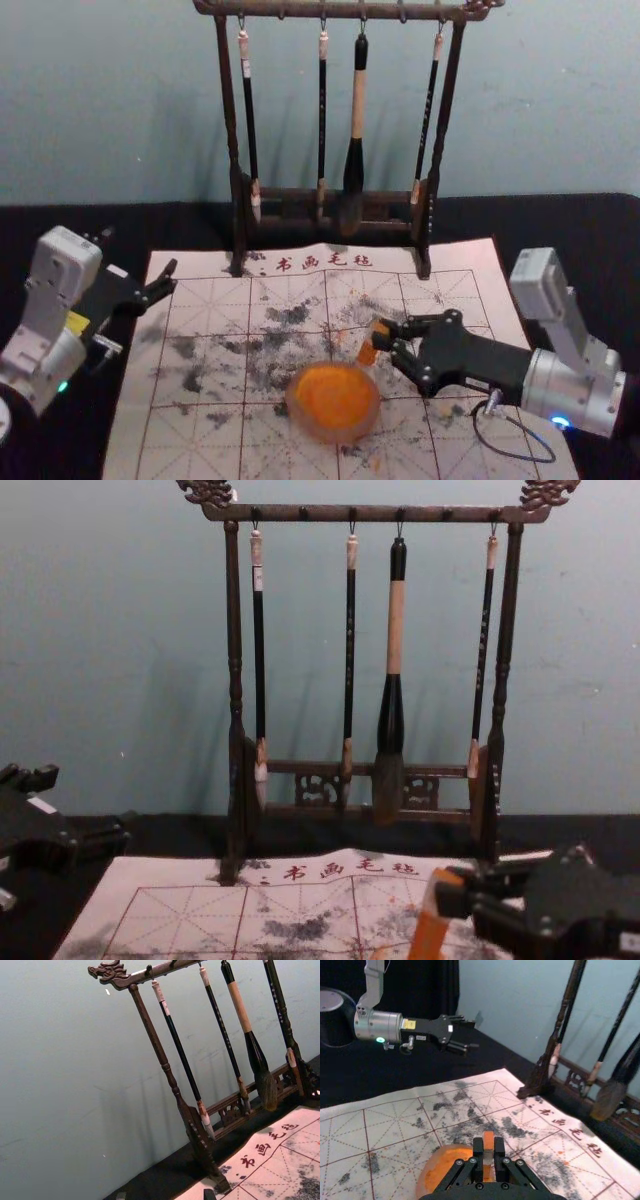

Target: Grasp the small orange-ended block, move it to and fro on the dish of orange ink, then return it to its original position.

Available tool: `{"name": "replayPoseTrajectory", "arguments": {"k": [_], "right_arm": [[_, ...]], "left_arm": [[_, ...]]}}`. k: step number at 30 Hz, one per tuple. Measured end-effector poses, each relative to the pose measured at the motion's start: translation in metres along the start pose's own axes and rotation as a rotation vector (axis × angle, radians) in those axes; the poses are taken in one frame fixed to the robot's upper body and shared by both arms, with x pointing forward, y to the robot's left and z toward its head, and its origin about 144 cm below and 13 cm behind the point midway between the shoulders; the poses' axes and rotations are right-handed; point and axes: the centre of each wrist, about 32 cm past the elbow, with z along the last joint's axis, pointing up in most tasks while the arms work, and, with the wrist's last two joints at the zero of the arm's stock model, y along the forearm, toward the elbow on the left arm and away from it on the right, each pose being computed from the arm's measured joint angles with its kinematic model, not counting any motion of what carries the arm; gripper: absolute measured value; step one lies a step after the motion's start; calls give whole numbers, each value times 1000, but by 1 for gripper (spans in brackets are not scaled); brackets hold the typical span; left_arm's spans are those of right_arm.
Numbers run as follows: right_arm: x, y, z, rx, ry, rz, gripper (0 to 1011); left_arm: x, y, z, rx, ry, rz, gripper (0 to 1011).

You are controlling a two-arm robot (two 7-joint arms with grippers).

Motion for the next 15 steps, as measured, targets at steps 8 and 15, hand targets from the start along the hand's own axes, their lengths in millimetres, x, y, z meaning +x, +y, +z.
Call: {"name": "replayPoseTrajectory", "arguments": {"k": [8, 15], "right_arm": [[-1, 10, -4, -19, 5, 26, 87], [-4, 16, -7, -34, 13, 51, 87]], "left_arm": [[0, 0, 0, 0, 0, 0, 1001], [0, 0, 0, 0, 0, 0, 1001]]}}
